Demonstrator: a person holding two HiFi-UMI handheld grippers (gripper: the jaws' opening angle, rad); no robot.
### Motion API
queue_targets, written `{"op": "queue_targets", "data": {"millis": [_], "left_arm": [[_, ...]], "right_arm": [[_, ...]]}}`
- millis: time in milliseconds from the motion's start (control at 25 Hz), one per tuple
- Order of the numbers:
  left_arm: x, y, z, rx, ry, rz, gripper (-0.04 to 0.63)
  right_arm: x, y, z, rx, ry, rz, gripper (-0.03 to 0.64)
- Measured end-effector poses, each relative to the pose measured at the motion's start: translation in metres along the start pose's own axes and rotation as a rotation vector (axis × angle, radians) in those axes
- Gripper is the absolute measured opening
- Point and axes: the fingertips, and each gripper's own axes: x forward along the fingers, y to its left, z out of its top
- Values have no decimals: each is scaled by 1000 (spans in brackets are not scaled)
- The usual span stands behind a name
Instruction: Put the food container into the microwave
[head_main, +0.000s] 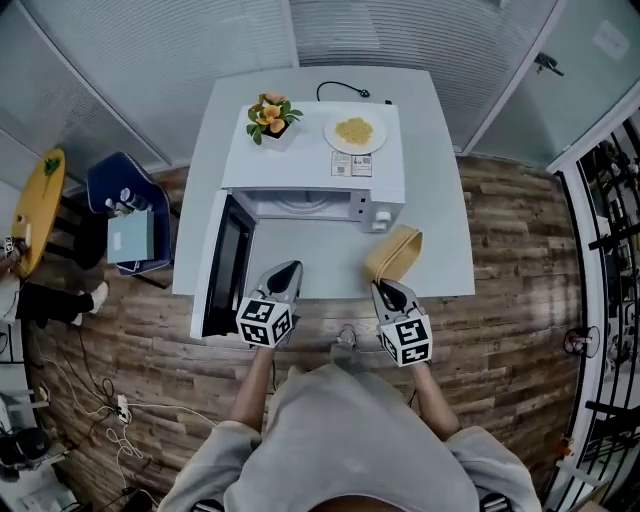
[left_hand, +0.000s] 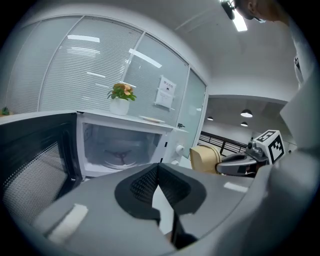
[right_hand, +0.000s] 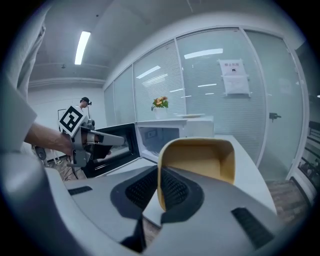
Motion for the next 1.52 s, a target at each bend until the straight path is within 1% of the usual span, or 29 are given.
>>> {"op": "queue_targets", "data": {"millis": [280, 440, 600, 760, 960, 1160, 1360, 1520], "left_arm": [[-12, 14, -4, -27, -16, 73, 11], [-20, 20, -9, -43, -22, 92, 11], [-26, 29, -15, -58, -29, 94, 11], [-28, 40, -18, -71, -35, 72, 11], [-27, 46, -25, -80, -27, 18, 11], [-27, 46, -32, -81, -7, -35, 11], [-27, 50, -34, -87, 2, -56, 11], [-28, 54, -37, -92, 8, -56, 11]], "right_arm": [[19, 27, -4, -54, 31, 126, 26], [24, 44, -8, -68, 49, 169, 26], [30, 59, -12, -79, 66, 190, 26], [39, 73, -12, -99, 84, 190, 26], [51, 89, -13, -128, 113, 159, 26], [61, 101, -12, -128, 128, 142, 26], [70, 104, -10, -159, 143, 147, 26], [77, 104, -7, -195, 158, 162, 26]]}}
